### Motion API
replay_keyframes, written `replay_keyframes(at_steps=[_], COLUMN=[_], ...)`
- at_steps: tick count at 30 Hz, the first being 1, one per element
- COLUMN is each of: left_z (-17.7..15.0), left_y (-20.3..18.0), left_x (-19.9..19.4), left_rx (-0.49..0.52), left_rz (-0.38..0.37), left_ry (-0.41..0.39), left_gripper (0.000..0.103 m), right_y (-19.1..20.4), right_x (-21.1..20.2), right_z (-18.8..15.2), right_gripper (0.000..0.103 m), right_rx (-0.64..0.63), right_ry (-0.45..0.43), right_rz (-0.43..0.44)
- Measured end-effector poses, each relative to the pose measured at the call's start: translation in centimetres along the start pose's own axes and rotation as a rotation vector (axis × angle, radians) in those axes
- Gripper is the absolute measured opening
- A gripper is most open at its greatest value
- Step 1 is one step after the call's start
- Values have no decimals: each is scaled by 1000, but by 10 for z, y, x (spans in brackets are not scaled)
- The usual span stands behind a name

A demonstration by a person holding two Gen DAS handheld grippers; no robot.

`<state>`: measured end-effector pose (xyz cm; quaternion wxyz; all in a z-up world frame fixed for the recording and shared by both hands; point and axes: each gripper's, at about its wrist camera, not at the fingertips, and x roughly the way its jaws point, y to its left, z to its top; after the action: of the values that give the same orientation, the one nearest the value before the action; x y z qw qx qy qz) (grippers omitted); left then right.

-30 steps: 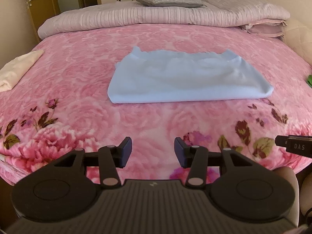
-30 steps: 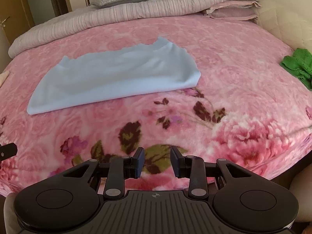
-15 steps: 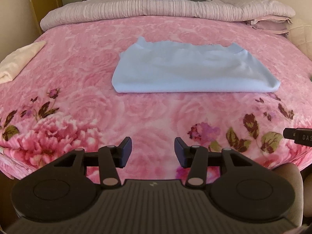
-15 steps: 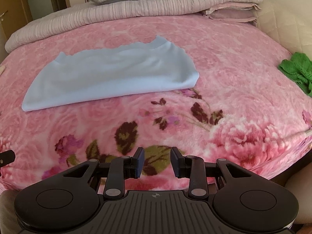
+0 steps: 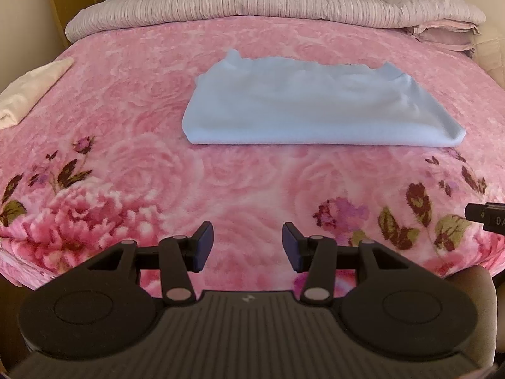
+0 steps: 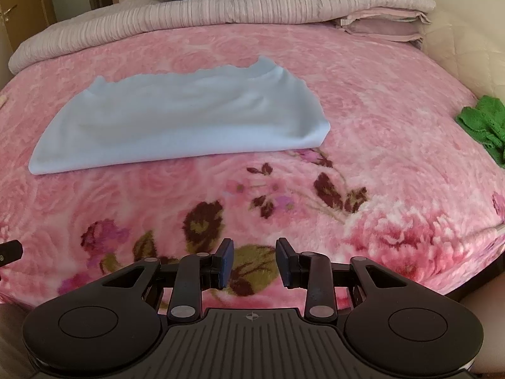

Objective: Fold clothes

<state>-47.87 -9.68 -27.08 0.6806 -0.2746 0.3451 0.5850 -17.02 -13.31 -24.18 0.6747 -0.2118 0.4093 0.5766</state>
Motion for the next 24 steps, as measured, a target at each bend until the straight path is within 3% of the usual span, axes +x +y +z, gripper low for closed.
replay_keyframes(at_steps=[2, 5, 7, 11, 13, 16, 21, 24], left_z=[3, 11, 16, 27, 33, 40, 49, 56], left_y=[8, 35, 57, 92, 102, 111, 117, 114], left_x=[5, 19, 34, 73, 92, 115, 143, 152], left_rx=[-39, -187, -325, -595, -691, -788, -868, -858], left_rz=[-35, -155, -226, -313, -326, -328, -313, -303], left_ry=[-9, -16, -23, -21, -8, 1, -17, -40], left_gripper=[44, 44, 45, 49, 49, 49, 49, 48], right_y=[-11, -29, -43, -85, -98, -107, -113, -115], right_x=[5, 12, 19, 45, 59, 77, 103, 115], right_z=[3, 7, 10, 16, 21, 30, 47, 57], right_gripper=[33, 33, 33, 33, 36, 66, 67, 67], right_rx=[68, 169, 259, 556, 677, 780, 851, 877], right_ry=[-1, -1, -7, -43, -60, -69, -103, -124], right_rz=[57, 144, 205, 344, 392, 410, 394, 380])
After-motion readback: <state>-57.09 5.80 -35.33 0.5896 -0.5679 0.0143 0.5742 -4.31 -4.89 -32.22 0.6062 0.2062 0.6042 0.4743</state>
